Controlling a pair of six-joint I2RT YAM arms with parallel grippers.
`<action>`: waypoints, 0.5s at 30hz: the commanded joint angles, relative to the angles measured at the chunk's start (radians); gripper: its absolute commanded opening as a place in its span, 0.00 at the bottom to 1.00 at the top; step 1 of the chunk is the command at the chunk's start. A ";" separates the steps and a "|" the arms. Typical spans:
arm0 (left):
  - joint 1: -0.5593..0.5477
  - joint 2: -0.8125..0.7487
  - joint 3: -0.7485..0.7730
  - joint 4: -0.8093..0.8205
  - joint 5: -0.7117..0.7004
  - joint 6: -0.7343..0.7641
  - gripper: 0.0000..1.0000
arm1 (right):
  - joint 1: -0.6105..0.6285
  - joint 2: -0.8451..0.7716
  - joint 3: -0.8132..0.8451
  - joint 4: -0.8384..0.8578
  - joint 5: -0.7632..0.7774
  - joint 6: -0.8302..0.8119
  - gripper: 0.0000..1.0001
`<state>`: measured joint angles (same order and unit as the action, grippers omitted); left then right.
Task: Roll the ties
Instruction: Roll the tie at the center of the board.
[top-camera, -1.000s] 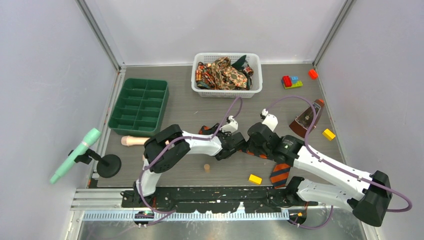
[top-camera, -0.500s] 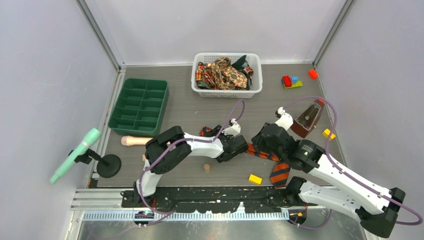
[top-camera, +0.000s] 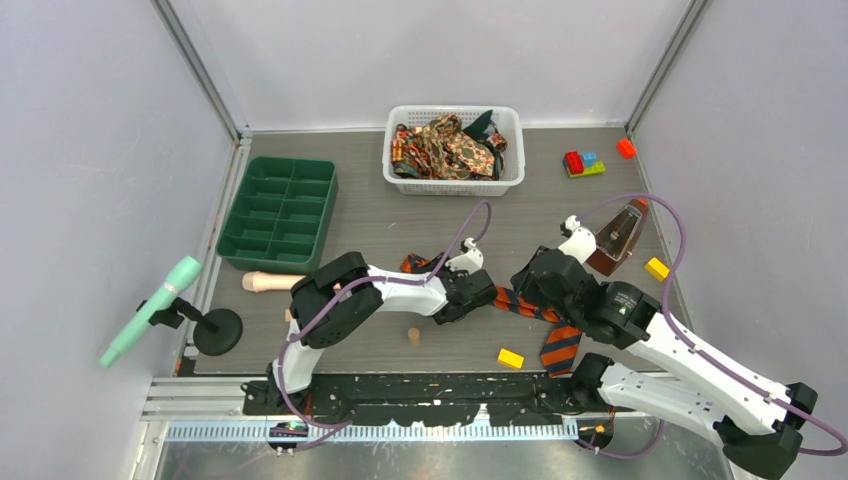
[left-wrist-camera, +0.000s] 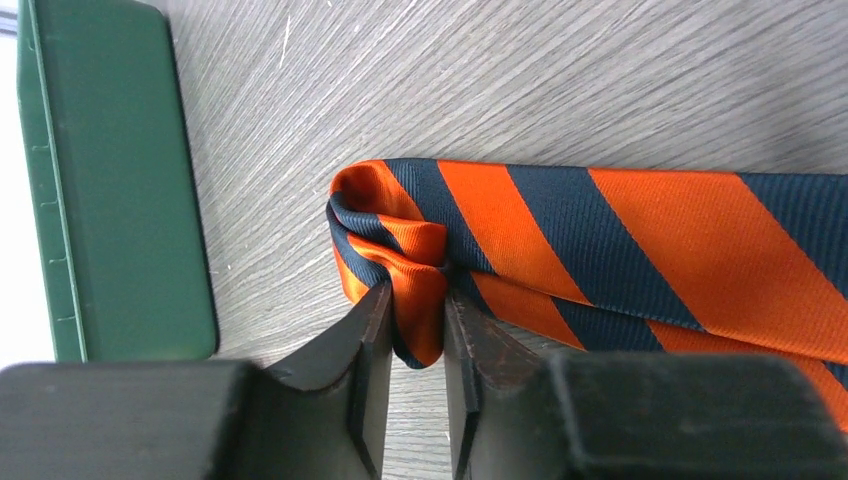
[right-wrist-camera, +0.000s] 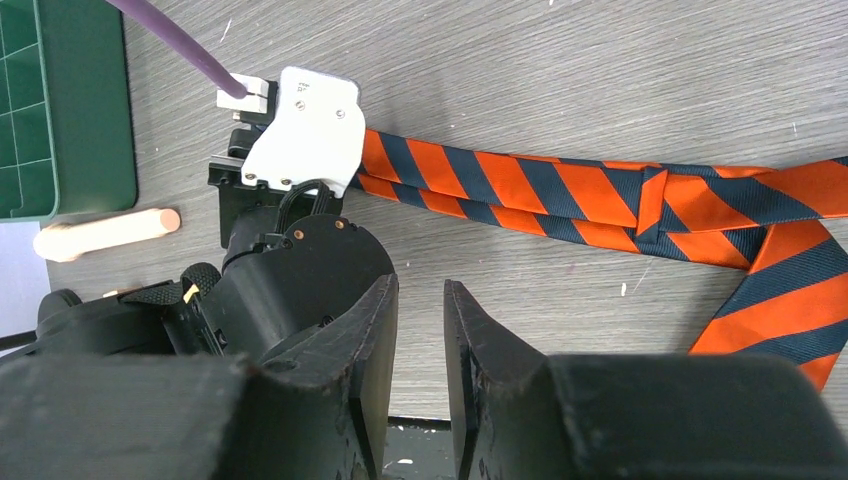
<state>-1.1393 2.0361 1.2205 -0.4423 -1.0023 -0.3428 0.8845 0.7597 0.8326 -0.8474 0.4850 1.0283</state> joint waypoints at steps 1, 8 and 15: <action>-0.006 -0.022 0.011 0.041 0.101 -0.016 0.28 | 0.004 0.001 0.029 0.001 0.033 0.021 0.30; -0.006 -0.073 -0.015 0.055 0.167 -0.013 0.44 | 0.004 -0.006 0.025 0.001 0.030 0.026 0.31; -0.005 -0.145 -0.023 0.062 0.228 -0.004 0.47 | 0.004 -0.016 0.025 0.004 0.025 0.033 0.31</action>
<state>-1.1393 1.9575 1.2060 -0.4191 -0.8497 -0.3336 0.8845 0.7586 0.8326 -0.8536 0.4850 1.0386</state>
